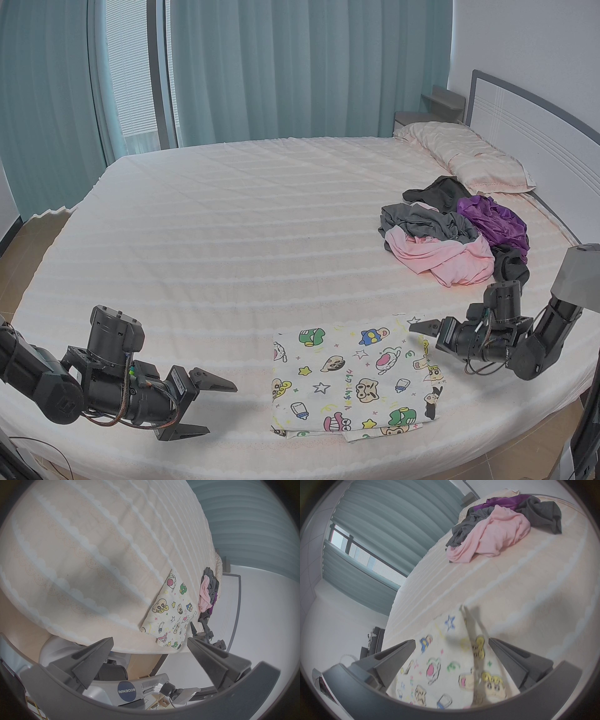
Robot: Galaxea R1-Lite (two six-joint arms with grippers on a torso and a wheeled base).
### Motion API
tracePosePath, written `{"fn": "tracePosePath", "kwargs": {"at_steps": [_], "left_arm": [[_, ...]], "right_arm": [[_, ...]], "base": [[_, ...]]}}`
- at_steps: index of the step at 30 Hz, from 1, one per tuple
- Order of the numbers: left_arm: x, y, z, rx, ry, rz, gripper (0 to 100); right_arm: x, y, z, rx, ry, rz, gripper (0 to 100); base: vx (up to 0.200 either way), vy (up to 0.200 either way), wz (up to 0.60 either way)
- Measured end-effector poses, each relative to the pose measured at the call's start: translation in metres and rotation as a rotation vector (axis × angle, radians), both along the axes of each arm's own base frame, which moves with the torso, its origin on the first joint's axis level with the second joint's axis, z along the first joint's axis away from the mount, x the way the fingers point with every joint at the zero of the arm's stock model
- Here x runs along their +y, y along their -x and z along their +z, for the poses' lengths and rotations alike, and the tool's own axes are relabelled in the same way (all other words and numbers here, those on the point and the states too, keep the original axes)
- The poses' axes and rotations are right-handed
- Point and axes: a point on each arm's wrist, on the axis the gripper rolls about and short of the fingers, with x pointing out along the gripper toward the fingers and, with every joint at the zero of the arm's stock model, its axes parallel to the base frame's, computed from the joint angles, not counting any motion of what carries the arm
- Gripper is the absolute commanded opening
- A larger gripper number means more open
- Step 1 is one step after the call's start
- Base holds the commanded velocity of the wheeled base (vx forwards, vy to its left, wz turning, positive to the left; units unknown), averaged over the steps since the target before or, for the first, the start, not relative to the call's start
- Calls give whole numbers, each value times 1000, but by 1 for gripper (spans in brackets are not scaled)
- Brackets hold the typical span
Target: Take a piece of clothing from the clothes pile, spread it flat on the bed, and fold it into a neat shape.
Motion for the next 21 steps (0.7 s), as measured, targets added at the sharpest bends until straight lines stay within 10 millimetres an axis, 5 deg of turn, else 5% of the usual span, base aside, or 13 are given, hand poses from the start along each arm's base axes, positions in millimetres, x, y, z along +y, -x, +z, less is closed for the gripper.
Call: {"fn": "tracePosePath", "kwargs": {"at_steps": [9,15,16,21], "left_arm": [[0,0,0,1,-1,0,100],[0,0,0,1,-2,0,100],[0,0,-1,2,-2,0,100],[0,0,-1,3,-2,-1,100]], "right_arm": [[15,71,-3,126,17,113,100],[20,84,-1,135,20,149,100],[21,85,-1,136,21,153,0],[22,89,-4,152,32,162,0]], "base": [[0,0,0],[0,0,0],[0,0,0],[0,0,0]]}}
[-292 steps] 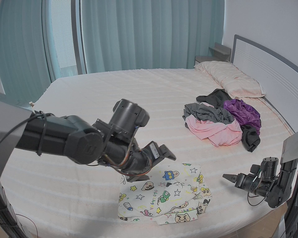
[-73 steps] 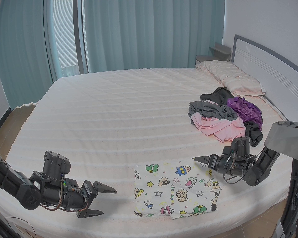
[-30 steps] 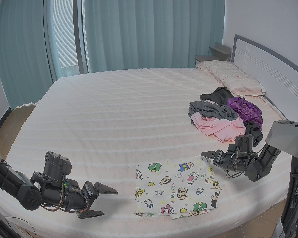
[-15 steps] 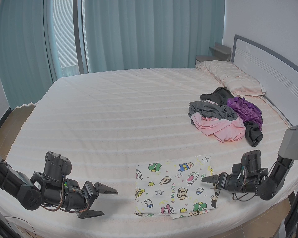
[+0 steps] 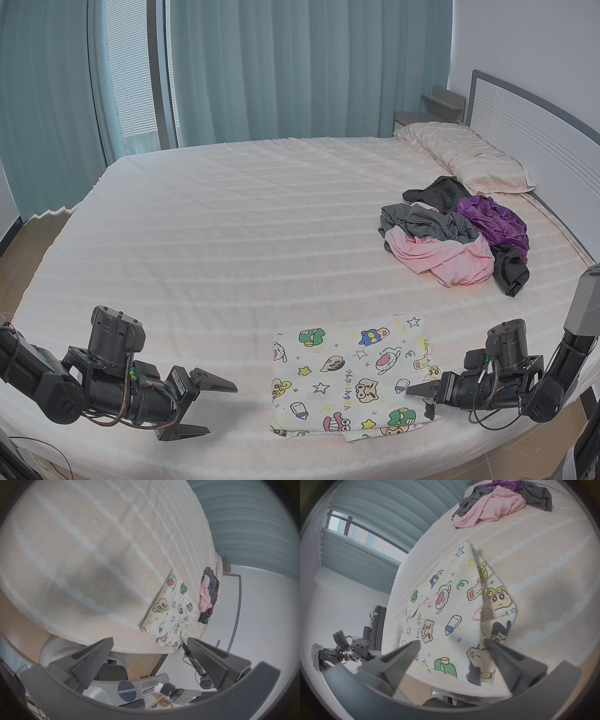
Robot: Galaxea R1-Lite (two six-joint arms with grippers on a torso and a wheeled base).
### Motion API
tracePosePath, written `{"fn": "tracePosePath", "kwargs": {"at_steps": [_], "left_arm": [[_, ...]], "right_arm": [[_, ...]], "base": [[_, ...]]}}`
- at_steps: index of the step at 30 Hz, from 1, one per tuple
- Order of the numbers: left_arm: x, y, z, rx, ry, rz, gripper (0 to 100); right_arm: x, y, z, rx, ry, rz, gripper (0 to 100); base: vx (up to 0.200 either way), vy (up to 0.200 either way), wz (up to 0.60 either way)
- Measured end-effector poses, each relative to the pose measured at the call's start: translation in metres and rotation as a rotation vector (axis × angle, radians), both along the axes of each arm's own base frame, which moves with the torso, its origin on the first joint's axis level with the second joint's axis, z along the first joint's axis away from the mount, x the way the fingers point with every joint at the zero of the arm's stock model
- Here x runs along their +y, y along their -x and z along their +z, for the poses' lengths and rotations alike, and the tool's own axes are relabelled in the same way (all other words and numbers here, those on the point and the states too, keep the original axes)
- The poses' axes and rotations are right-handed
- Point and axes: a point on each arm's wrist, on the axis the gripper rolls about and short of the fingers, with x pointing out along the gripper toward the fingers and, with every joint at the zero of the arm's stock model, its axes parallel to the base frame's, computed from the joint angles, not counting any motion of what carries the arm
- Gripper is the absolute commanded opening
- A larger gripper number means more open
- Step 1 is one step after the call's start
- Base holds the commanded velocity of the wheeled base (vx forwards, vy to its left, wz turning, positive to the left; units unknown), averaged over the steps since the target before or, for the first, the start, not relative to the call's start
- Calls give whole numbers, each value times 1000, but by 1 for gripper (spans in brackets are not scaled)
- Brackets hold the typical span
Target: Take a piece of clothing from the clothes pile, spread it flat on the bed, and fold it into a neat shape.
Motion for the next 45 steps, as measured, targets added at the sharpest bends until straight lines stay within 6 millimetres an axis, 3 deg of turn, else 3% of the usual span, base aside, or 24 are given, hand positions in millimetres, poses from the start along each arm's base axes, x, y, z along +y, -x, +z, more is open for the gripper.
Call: {"fn": "tracePosePath", "kwargs": {"at_steps": [28,29,37,45], "left_arm": [[0,0,0,-1,-2,2,100],[0,0,0,0,-2,2,100],[-2,-5,1,-21,-11,-3,100],[-20,-40,6,-142,-85,-23,100]], "right_arm": [[-24,27,-4,44,75,-21,0],[-24,28,-4,46,76,-22,100],[-25,26,-2,31,71,-25,100],[-29,10,8,-41,57,-66,100]], "base": [[0,0,0],[0,0,0],[0,0,0],[0,0,0]]}}
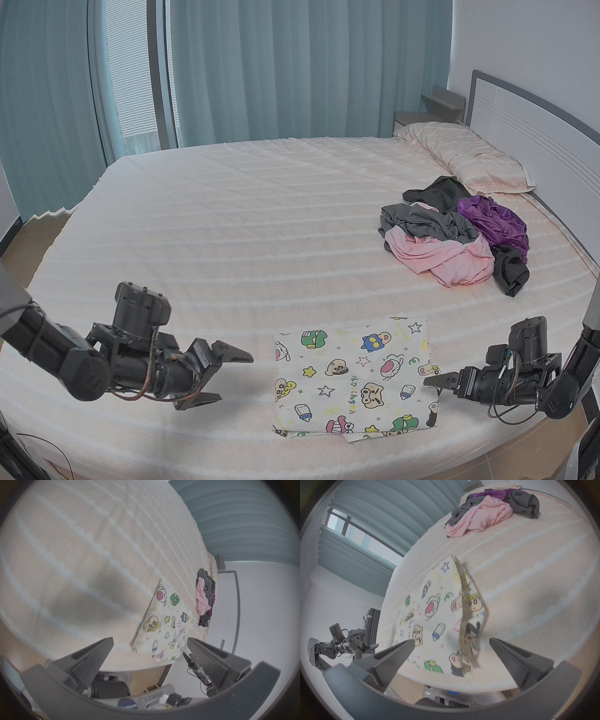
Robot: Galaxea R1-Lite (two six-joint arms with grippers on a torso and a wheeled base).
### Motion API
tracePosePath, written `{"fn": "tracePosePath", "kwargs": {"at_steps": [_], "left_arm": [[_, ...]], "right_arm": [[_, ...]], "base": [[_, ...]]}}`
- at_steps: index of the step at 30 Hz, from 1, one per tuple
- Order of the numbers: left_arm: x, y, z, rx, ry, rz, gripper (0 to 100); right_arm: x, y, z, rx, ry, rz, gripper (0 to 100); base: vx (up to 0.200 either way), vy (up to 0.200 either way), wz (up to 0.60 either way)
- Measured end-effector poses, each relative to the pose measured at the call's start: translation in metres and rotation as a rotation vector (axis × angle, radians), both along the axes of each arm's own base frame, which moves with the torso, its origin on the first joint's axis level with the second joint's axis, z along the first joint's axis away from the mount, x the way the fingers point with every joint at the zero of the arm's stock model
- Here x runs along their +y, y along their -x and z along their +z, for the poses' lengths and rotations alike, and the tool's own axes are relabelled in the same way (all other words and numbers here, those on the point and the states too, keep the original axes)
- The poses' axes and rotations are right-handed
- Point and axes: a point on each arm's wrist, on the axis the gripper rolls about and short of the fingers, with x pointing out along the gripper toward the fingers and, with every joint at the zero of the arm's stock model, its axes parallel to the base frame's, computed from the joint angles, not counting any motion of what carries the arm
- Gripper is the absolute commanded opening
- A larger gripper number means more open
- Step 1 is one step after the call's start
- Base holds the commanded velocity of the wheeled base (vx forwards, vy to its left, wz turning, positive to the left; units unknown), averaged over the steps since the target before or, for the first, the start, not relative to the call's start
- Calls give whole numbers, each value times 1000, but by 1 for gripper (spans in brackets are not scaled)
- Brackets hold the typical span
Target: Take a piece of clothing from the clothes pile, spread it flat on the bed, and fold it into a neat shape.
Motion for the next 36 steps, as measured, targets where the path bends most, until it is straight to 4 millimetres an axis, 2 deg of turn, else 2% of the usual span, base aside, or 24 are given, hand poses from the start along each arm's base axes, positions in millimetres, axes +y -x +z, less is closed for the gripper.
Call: {"fn": "tracePosePath", "kwargs": {"at_steps": [4,9,15,25,34,35,36], "left_arm": [[-21,-22,-1,-42,-20,-32,100],[-47,-45,-10,-81,-46,-100,100],[-66,-56,-33,-117,-136,-196,100],[-91,-66,-53,-136,-216,-199,100],[-106,-65,-65,-148,-273,-229,100],[-107,-64,-66,-142,-277,-233,100],[-108,-63,-67,-132,-282,-240,100]], "right_arm": [[-2,-17,0,-25,-2,-27,100],[-6,-44,-10,-32,3,-64,100],[-10,-65,-28,-27,28,-60,100],[2,-75,-39,-18,10,-13,100],[25,-75,-40,-23,-8,69,100],[26,-75,-41,-21,-8,74,0],[27,-75,-42,-19,-8,76,0]], "base": [[0,0,0],[0,0,0],[0,0,0],[0,0,0],[0,0,0],[0,0,0],[0,0,0]]}}
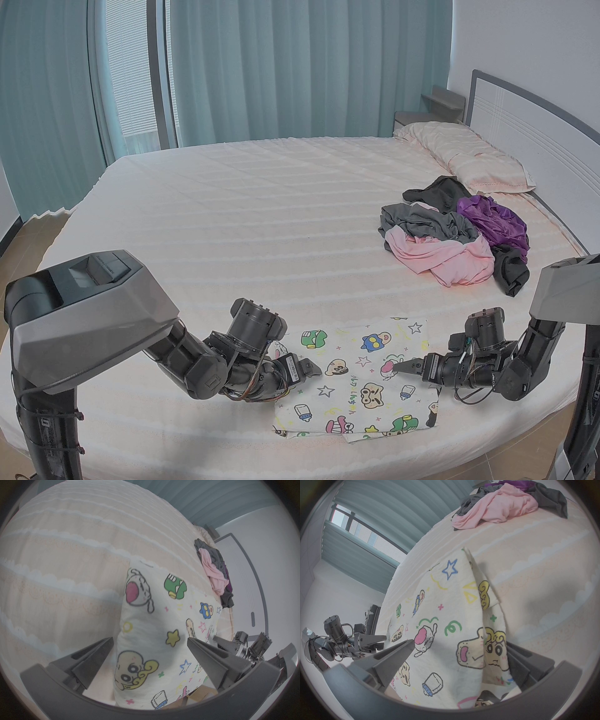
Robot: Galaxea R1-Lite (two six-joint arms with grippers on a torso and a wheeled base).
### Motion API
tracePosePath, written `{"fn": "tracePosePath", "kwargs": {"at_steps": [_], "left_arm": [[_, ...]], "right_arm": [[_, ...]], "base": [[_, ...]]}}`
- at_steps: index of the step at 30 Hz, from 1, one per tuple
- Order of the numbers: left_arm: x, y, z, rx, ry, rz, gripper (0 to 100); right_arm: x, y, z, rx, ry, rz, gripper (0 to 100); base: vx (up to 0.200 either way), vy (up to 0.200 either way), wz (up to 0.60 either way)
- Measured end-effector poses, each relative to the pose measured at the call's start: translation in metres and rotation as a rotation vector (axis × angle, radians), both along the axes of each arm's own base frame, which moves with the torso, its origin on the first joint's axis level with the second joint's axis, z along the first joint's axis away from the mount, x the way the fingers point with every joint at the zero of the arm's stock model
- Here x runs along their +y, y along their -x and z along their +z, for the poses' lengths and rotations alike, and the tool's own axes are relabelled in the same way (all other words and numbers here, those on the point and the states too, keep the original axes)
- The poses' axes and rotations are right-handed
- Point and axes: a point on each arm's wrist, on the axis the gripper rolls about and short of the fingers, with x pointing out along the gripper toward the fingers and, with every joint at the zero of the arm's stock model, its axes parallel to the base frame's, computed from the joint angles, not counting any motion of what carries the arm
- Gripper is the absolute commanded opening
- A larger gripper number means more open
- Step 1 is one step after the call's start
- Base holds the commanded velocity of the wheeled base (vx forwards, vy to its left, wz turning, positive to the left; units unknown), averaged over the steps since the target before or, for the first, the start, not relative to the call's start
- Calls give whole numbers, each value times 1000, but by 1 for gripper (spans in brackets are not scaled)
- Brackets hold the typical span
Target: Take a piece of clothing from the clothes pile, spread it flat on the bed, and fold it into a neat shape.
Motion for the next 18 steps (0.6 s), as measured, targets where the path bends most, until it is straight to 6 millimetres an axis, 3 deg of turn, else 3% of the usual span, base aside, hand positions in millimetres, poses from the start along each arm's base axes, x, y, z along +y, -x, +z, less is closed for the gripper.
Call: {"fn": "tracePosePath", "kwargs": {"at_steps": [1,2,18], "left_arm": [[-1,0,0,5,-3,-2,100],[-3,0,0,8,-4,-4,0],[-4,2,3,56,20,35,0]], "right_arm": [[0,0,-1,4,0,1,0],[1,0,-2,8,-1,7,0],[4,3,-1,24,-90,-6,0]], "base": [[0,0,0],[0,0,0],[0,0,0]]}}
